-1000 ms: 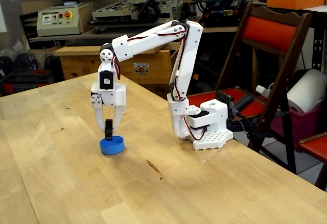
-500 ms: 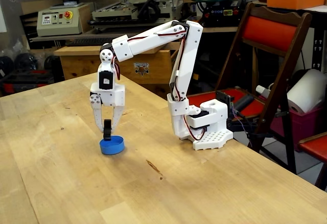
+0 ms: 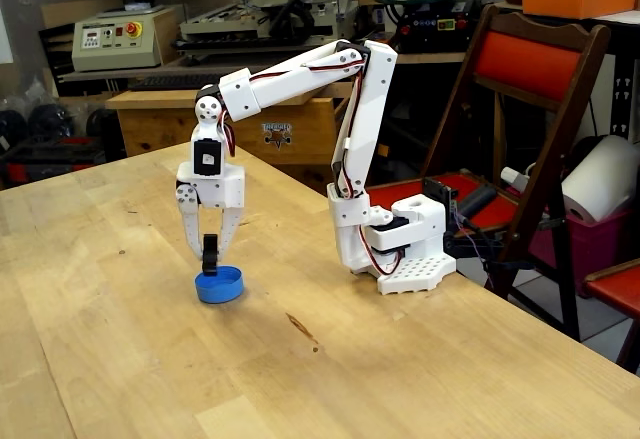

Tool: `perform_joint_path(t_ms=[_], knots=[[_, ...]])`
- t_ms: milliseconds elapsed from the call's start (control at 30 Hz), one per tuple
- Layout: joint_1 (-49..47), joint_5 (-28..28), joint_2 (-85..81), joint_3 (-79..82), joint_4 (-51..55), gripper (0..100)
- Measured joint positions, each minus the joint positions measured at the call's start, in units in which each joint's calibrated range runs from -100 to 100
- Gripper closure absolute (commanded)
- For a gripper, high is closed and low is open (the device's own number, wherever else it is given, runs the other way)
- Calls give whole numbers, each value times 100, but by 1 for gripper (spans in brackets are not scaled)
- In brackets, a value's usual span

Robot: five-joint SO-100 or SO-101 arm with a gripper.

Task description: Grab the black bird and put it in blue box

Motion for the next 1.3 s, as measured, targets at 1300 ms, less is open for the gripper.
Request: perform_joint_path(t_ms=[1300], knots=[[0,0,0,0,0,71]])
